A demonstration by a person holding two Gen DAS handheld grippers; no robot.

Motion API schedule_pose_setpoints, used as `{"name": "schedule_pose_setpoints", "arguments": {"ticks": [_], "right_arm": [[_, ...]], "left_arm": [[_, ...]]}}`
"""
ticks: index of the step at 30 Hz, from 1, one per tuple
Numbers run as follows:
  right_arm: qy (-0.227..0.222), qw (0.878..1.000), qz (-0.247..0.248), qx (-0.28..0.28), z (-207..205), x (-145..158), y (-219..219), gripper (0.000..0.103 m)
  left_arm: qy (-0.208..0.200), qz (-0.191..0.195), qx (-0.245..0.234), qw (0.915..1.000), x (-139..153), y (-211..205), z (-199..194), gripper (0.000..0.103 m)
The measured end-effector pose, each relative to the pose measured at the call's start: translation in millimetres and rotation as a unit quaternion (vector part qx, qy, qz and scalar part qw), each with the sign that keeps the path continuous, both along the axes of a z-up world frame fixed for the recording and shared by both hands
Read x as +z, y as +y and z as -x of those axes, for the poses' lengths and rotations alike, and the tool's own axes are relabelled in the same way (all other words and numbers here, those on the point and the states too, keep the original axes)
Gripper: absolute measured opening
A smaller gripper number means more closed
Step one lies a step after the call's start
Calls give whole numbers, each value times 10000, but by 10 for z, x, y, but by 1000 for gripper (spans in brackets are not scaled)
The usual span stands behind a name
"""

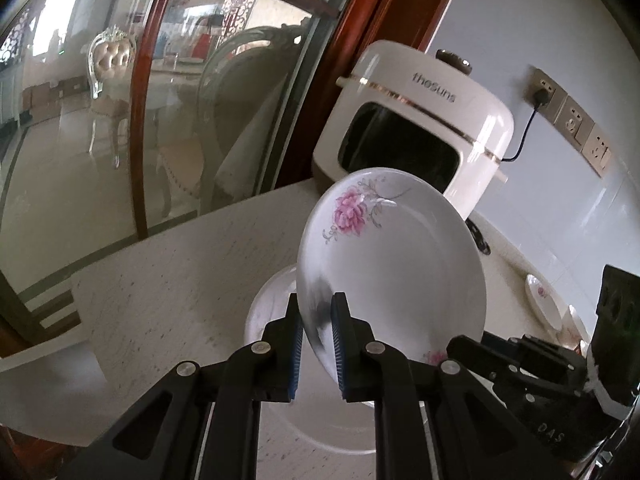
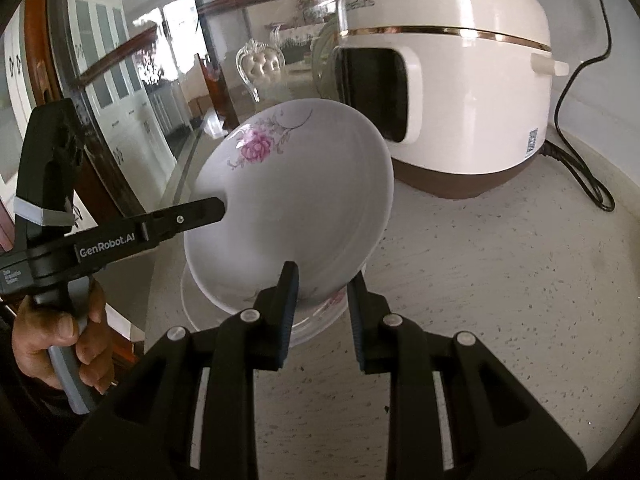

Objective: Organize plates and bowls
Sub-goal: 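Lower the smaller plate onto the first plate and open both grippers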

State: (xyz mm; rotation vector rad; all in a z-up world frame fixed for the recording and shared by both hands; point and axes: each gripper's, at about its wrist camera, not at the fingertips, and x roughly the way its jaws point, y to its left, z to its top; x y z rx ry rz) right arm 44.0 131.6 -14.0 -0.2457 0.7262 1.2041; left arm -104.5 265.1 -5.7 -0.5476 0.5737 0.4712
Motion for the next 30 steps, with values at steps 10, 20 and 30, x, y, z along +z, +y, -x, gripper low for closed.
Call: {"name": "schedule_pose_setpoints", "arguments": {"ticks": [10, 20, 30], "right_arm": [[-197, 9993, 278, 185, 141, -38, 135, 27], [-360, 9978, 487, 280, 225, -107, 322, 29], [-718, 9950, 688, 135, 289, -59, 473, 36]], "left_arm": [[164, -21, 7, 9999, -87, 47, 150, 14], [271, -30, 48, 9996, -166, 78, 245, 14], [325, -88, -14, 9994, -235, 61, 218, 15]]}}
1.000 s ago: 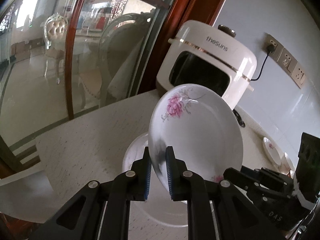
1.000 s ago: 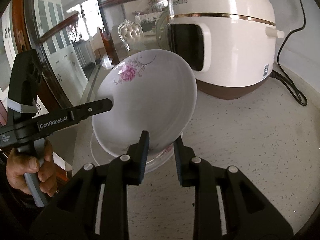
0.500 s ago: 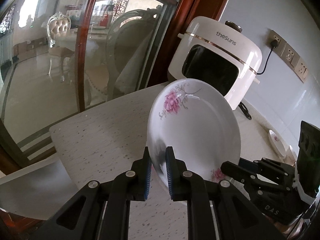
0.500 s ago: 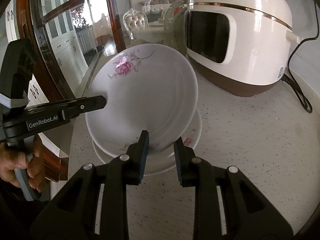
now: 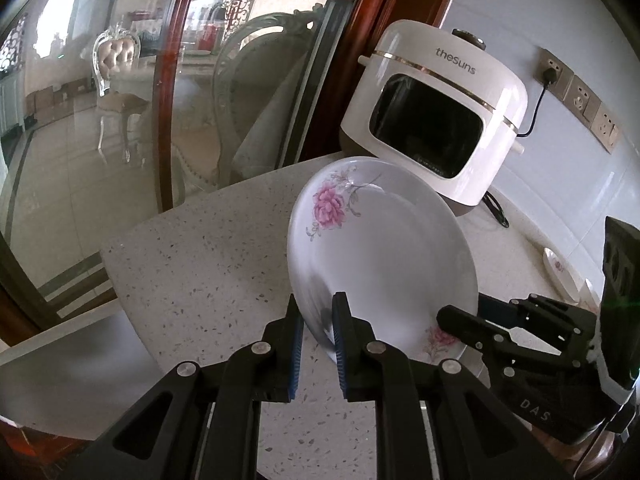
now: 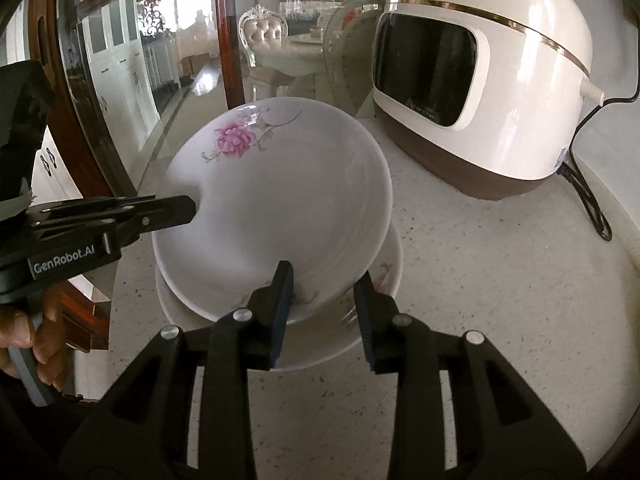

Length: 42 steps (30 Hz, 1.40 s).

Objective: Organize plates and bowls
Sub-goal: 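Lower the smaller plate onto the first plate and open both grippers, then move both grippers back toward the remaining plates by the wall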

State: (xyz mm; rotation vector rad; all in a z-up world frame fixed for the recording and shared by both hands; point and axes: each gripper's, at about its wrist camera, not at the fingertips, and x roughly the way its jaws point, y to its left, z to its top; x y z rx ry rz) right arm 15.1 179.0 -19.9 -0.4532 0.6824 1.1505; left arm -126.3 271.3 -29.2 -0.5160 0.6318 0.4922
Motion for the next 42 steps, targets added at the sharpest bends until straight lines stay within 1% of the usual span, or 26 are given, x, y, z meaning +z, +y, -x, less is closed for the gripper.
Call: {"name": "schedule_pose_setpoints", "arguments": {"ticks": [2, 5, 8, 9, 10, 11, 12, 13, 16, 19, 23, 26, 27, 28, 30, 33, 36, 39, 42], "right_arm": [[-151, 9999, 65, -33, 21, -4, 33, 37], [-473, 9986, 201, -109, 76, -6, 68, 41], [-697, 9970, 295, -170, 107, 6, 102, 43], [-788, 9962, 329, -181, 125, 8, 117, 46], [-1001, 9941, 358, -219, 161, 19, 133, 51], [-1322, 9898, 453, -281, 215, 20, 159, 67], [-1731, 9829, 527, -348, 289, 16, 184, 75], [-2014, 9775, 536, -326, 362, 19, 202, 75], [-1917, 9798, 540, -186, 375, 34, 218, 77], [-1810, 9818, 528, -237, 310, 56, 214, 77], [-1576, 9857, 500, -323, 183, 92, 245, 81], [-1263, 9897, 461, -484, 63, 96, 209, 83], [-1131, 9911, 441, -542, 16, 102, 191, 83], [-976, 9924, 428, -615, -40, 99, 170, 83], [-596, 9948, 358, -743, -180, 103, 134, 83], [-260, 9954, 293, -874, -294, 78, 67, 83], [-111, 9951, 273, -940, -351, 76, 22, 83], [-74, 9952, 265, -939, -335, 87, 8, 83], [-20, 9950, 247, -964, -345, 69, -65, 83]], "left_arm": [[7, -21, 6, 10000, 9, -6, -5, 15], [23, -98, 26, 9999, 16, -38, -8, 15], [29, -127, 28, 9999, 7, -38, -12, 15], [34, -146, 24, 9999, 8, -39, -13, 15], [29, -171, 15, 9998, 14, -44, -14, 16], [48, -179, 19, 9998, 15, -54, -15, 16], [58, -174, 18, 9998, 18, -57, -16, 16], [70, -176, 14, 9998, 20, -59, -21, 16], [92, -193, 2, 9998, 24, -69, -30, 16], [161, -234, -12, 9996, 36, -94, -48, 16], [223, -208, -62, 9995, 55, -96, -68, 17], [316, -221, -113, 9992, 51, -105, -89, 20], [344, -186, -143, 9991, 46, -101, -99, 23], [334, -208, -174, 9991, 56, -112, -104, 25], [384, -294, -170, 9987, 67, -141, -112, 25], [394, -301, -179, 9986, 57, -150, -111, 25], [439, -306, -166, 9984, 42, -156, -107, 25], [424, -301, -172, 9985, 50, -157, -106, 26], [319, -372, -92, 9988, 96, -157, -83, 27]]}}
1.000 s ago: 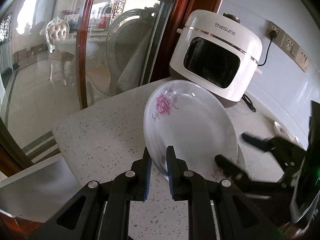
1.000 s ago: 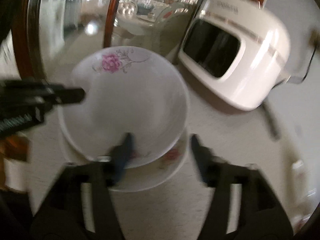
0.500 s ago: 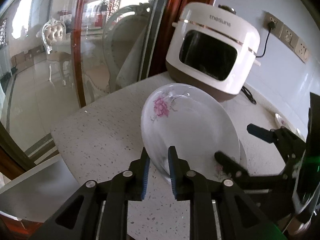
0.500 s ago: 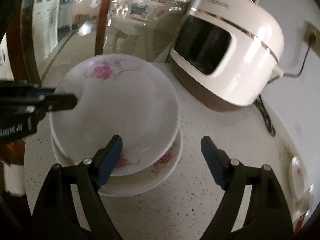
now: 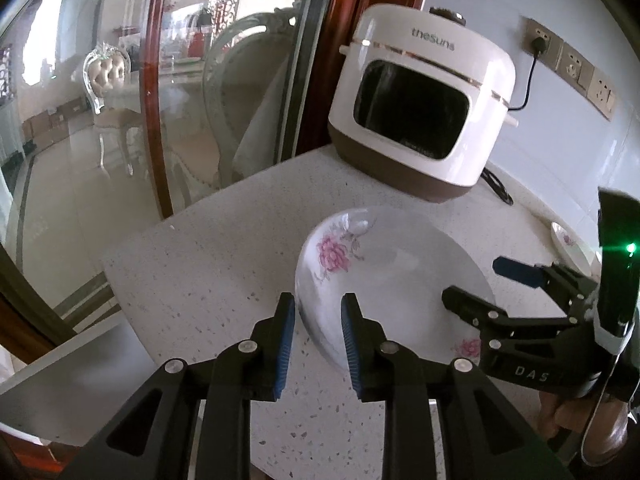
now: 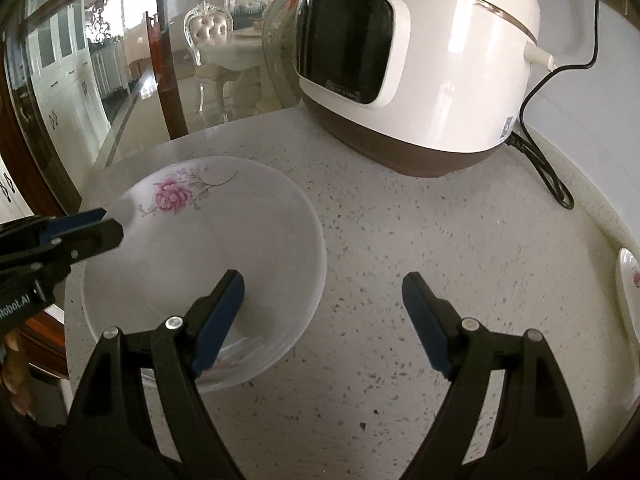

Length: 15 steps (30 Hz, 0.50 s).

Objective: Organize plates and bowls
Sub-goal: 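Move both grippers back toward the remaining plates by the wall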

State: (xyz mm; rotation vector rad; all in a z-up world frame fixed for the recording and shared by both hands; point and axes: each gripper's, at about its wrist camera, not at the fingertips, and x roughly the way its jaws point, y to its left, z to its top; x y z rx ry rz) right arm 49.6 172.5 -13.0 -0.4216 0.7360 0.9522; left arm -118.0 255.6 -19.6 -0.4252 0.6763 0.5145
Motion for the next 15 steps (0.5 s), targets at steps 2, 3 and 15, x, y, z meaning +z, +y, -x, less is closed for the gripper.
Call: {"name": "schedule_pose_setpoints", "arguments": {"ticks": [2, 3, 15], "right_arm": [[18, 10000, -4, -87, -3, -30, -12, 83], [5, 9999, -18, -156, -8, -30, -38, 84], [611, 9822, -1304, -1207, -471, 247, -697, 87]], "left_arm": [[-85, -20, 4, 10000, 22, -13, -4, 32], [-135, -26, -12, 9999, 44, -19, -10, 37], [-688, -172, -509, 9962, 384, -355, -347, 51]]}}
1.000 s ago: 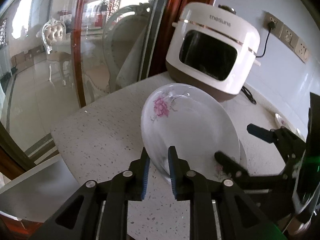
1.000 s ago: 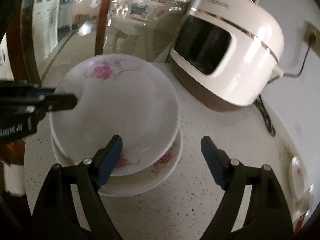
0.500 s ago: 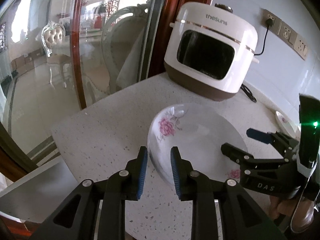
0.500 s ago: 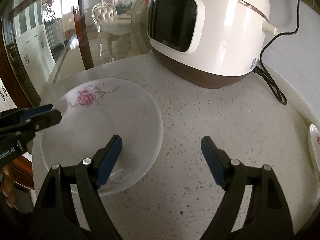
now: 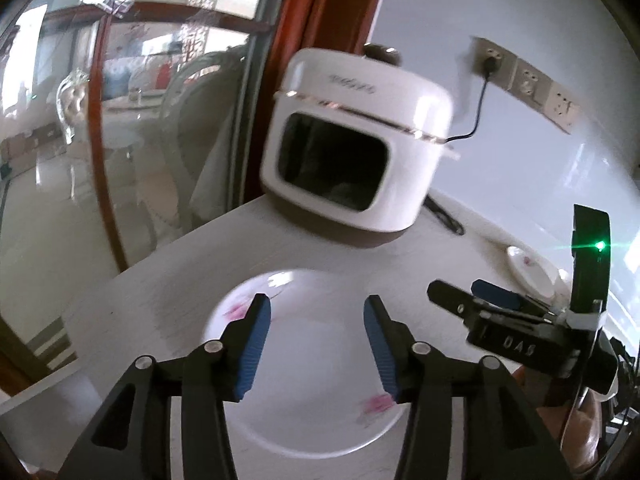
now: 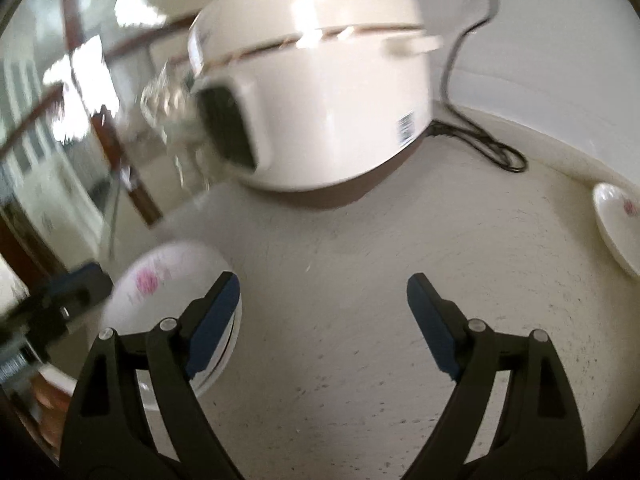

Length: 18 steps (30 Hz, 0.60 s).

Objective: Organize plates and bowls
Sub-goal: 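Move both grippers back toward the remaining plates by the wall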

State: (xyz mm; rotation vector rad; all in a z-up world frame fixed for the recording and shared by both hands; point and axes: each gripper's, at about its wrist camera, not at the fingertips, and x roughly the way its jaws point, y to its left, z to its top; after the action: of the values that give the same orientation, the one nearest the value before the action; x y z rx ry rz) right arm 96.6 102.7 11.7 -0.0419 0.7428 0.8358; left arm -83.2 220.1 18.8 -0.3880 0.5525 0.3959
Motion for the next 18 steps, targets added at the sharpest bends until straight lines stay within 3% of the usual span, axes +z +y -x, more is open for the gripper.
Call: {"name": "schedule_pose_setpoints", "arguments": {"ticks": [5, 9, 18], "right_arm": [[57, 9946, -500, -909, -209, 95, -424, 87], [281, 9819, -837, -1674, -456, 76, -839, 88], [744, 9537, -1358, -2580, -788, -28, -1459, 88]], "left_arm": [[-188, 21, -296, 9994, 148, -187, -254, 53], [-285, 134, -659, 9973, 220, -409, -556, 55], [-246, 542, -1310, 9896, 325, -831, -1379, 56]]}}
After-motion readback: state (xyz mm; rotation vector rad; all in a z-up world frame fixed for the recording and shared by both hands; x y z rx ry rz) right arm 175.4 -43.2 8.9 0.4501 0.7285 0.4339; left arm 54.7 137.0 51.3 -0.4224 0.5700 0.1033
